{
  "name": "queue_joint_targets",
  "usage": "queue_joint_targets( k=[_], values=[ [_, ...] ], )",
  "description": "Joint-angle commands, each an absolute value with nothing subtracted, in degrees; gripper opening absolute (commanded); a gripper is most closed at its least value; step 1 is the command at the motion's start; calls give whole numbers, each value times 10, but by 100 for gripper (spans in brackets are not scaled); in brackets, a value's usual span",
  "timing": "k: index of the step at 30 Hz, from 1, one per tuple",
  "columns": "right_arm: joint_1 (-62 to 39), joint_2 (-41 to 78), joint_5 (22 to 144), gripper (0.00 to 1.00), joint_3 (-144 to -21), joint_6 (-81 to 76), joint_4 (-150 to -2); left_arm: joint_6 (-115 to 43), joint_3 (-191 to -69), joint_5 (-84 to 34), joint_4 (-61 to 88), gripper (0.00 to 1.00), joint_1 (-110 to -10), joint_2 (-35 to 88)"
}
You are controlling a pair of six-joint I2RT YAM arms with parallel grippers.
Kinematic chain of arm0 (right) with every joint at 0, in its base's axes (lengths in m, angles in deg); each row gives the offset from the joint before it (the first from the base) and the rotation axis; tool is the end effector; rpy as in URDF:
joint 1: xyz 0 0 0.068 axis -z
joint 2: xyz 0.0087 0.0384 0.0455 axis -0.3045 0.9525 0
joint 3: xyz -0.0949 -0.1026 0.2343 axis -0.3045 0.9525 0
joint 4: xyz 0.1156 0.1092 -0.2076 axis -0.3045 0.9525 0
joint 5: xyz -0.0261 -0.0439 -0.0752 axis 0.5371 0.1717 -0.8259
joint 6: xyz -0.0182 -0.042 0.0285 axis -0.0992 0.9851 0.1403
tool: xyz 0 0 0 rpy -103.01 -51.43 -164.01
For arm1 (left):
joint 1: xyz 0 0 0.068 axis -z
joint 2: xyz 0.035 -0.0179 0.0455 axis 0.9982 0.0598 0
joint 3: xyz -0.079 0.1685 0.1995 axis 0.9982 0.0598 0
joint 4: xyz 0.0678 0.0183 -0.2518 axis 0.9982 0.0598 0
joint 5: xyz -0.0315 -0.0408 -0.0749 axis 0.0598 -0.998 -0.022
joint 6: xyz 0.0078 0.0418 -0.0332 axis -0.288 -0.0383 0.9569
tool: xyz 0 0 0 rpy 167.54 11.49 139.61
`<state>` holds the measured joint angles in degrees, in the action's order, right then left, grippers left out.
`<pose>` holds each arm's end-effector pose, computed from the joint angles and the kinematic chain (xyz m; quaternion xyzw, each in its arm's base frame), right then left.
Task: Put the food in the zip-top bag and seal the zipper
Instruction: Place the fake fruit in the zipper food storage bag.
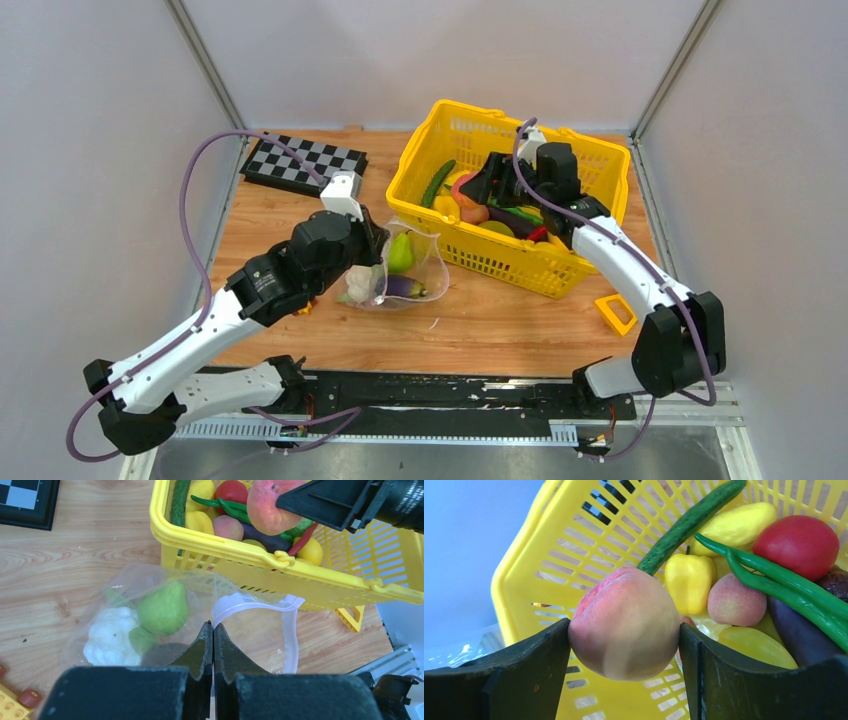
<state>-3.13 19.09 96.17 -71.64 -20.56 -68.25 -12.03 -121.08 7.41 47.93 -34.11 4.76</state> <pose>0.3048 0.1295 0.3172 -0.0666 0.8321 0.3447 0.4293 0.1299 -0.1452 0.3841 0.0046 0.8229 -0.2499 0.5103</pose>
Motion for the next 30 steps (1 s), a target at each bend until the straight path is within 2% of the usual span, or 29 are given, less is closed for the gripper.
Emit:
queue_joint_targets(
  k=[1,14,21,30],
  values=[
    [-27,132,1015,47,-724,-191,-717,-132,-1237,62,460,0,-343,55],
    [-51,42,1232,46,-701,-91,-802,-133,-1233,56,451,0,-343,55],
    [-111,36,1299,45,-713,-28,-771,-137,-1237,58,447,0,-343,57],
    [-195,32,1305,45,-738,121,-626,-134,-1237,67,444,0,-343,53]
  ],
)
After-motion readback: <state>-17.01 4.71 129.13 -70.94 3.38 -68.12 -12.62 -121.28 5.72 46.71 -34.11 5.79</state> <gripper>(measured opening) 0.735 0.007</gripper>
